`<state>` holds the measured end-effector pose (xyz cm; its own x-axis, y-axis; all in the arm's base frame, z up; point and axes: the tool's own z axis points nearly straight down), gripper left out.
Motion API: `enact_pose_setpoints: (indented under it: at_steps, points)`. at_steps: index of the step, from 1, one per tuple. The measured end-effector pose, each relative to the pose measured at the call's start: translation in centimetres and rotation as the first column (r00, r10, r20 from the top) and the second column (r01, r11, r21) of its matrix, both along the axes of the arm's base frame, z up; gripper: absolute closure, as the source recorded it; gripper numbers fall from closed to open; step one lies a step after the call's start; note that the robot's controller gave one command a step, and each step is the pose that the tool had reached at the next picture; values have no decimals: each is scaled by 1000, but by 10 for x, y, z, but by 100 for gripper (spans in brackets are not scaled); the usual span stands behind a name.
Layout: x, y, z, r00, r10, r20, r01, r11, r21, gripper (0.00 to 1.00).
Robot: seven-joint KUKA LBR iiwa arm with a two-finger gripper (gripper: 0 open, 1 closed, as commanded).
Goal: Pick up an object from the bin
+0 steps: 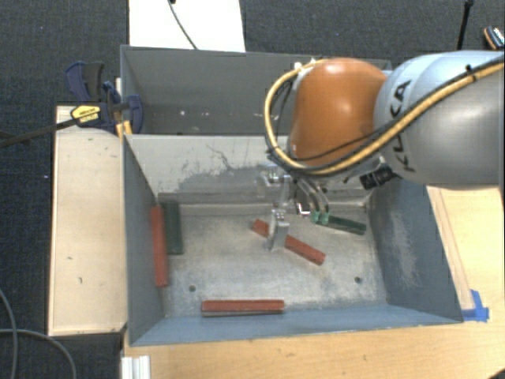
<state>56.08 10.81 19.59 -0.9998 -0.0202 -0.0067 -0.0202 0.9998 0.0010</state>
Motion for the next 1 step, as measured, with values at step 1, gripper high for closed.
enact_pose_setpoints:
  at_steps: [1]
  points:
    - [-23, -72, -123, 999, 36, -13, -36, 999, -3, 0]
